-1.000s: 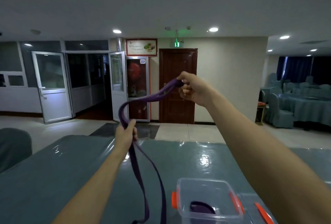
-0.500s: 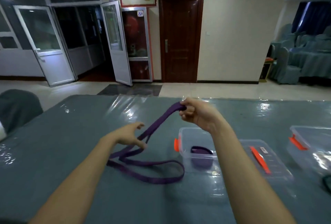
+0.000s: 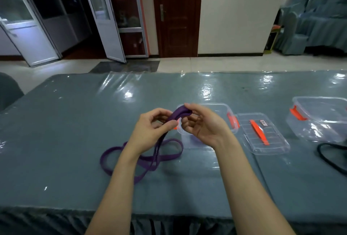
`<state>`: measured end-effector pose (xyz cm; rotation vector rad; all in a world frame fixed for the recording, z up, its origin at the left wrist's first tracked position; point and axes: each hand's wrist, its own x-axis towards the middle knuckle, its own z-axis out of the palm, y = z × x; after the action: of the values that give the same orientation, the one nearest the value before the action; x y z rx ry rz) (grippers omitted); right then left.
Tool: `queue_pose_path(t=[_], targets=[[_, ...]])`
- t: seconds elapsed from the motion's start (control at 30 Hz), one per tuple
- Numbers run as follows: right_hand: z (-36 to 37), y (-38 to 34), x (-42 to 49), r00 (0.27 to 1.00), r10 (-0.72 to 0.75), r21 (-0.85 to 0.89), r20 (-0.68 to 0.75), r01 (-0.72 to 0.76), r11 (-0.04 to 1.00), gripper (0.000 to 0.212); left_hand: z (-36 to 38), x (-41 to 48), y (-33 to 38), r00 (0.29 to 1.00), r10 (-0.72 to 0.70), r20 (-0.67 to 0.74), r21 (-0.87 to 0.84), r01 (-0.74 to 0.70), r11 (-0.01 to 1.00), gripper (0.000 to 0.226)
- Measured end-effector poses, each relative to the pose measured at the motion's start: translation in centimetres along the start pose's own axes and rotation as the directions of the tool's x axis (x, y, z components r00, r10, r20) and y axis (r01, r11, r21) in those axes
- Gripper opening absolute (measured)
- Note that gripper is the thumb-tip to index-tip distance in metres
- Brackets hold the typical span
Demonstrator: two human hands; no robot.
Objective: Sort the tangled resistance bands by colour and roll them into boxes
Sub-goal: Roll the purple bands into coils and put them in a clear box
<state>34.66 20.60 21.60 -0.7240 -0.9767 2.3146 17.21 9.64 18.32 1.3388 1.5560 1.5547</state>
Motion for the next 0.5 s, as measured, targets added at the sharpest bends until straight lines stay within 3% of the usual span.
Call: queue_pose_path(t=[0.1,0.2,0.23,0.27,0.3,0.33,0.37,0.4,0.5], targets=[[-0.9,0.4,-0.3,1.000,0.028,0.038,0.003,-0.029,0.999,0.007,0.5,-0.7,-0.2,0.999,-0.036,0.032,0.053,0.034,0.998,0.030],[-3.0,1.0,-0.6,0.999,0.039,-0.211,0.021,-0.034,0.977,0.015,0.6,-1.5,-0.6,0.999,-0.038,0.009,0.194,0.036,0.980,0.032],[-3.9,1.1,-0.7,1.000,0.027,-0.409,0.015,-0.019,0.913,0.017,0.5,-1.7,-0.6,0.999,-0.033,0.024,0.261,0.025,0.965,0.033],[-4.7,1.1,-0.8,1.000,-0.007,-0.643,-0.014,-0.004,0.766,0.016,0.2,-1.9,-0.6,0.998,-0.030,0.053,0.335,0.010,0.942,0.033],[-5.4,1.2,-0.9,0.997,-0.061,-0.844,-0.048,-0.007,0.536,0.015,0.1,-2.1,-0.6,0.996,-0.034,0.082,0.411,-0.003,0.912,0.031],[-5.8,1.3,-0.9,0.990,-0.127,-0.956,-0.060,-0.020,0.291,0.019,0.1,-2.2,-0.6,0.994,-0.045,0.101,0.481,-0.009,0.877,0.030],[-5.9,1.4,-0.9,0.981,-0.192,-0.993,-0.035,-0.013,0.117,0.027,0.2,-2.3,-0.5,0.992,-0.059,0.113,0.537,-0.011,0.844,0.028],[-5.7,1.6,-1.1,0.970,-0.241,-0.999,0.025,0.036,0.040,0.034,0.4,-2.4,-0.4,0.990,-0.068,0.122,0.576,-0.015,0.817,0.026],[-4.2,1.7,-1.9,0.953,-0.231,-0.977,0.196,0.210,0.036,0.046,0.9,-2.4,-0.1,0.985,-0.105,0.138,0.646,-0.009,0.763,0.025]])
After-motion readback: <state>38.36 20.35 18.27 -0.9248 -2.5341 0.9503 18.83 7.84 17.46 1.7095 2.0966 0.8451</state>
